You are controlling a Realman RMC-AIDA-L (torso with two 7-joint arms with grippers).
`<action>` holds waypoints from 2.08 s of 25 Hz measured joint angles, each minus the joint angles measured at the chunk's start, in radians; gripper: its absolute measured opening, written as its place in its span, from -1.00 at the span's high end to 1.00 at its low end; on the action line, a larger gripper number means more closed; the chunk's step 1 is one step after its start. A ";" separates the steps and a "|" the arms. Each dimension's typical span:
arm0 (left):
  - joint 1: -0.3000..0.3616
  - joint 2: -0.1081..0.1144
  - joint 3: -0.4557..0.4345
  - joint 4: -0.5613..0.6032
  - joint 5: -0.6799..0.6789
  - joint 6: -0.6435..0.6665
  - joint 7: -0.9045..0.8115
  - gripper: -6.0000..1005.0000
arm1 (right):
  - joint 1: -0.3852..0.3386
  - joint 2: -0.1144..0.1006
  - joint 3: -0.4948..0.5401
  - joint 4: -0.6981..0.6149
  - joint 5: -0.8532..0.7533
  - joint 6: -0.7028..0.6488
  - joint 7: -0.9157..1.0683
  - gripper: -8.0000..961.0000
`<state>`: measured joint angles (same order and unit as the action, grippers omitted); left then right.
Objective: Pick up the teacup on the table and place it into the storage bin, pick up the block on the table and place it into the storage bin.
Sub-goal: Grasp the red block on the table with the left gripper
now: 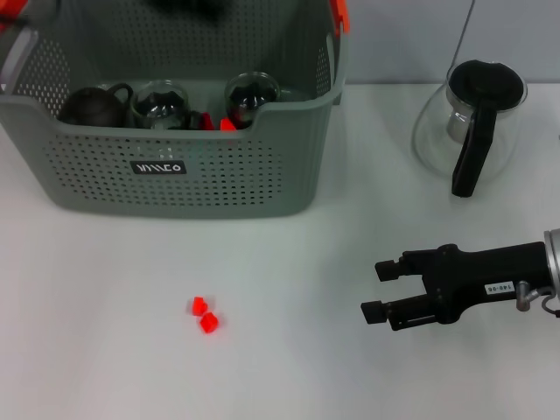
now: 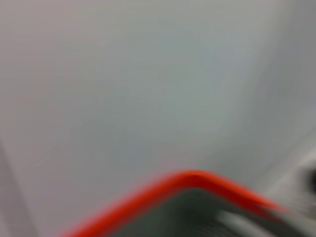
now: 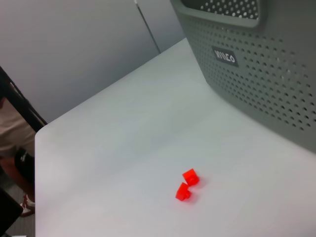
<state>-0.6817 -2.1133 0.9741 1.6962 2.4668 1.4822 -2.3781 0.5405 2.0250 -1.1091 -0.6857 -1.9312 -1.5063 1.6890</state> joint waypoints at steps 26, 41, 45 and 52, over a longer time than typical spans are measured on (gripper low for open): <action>0.189 -0.056 0.627 -0.283 0.385 0.020 0.377 -0.89 | 0.007 0.007 0.009 0.037 -0.003 0.015 0.001 -0.84; 0.126 -0.058 0.689 -0.366 0.387 -0.023 0.436 -0.72 | 0.009 0.016 0.008 0.038 -0.003 0.017 0.001 -0.84; 0.111 -0.059 0.700 -0.401 0.387 -0.021 0.430 -0.41 | 0.009 0.017 0.007 0.038 -0.003 0.017 0.001 -0.84; 0.100 -0.061 0.708 -0.412 0.381 -0.024 0.420 -0.03 | 0.009 0.017 0.008 0.038 -0.003 0.017 -0.001 -0.84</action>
<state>-0.5814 -2.1739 1.6820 1.2838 2.8473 1.4584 -1.9579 0.5492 2.0417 -1.1011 -0.6473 -1.9342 -1.4897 1.6883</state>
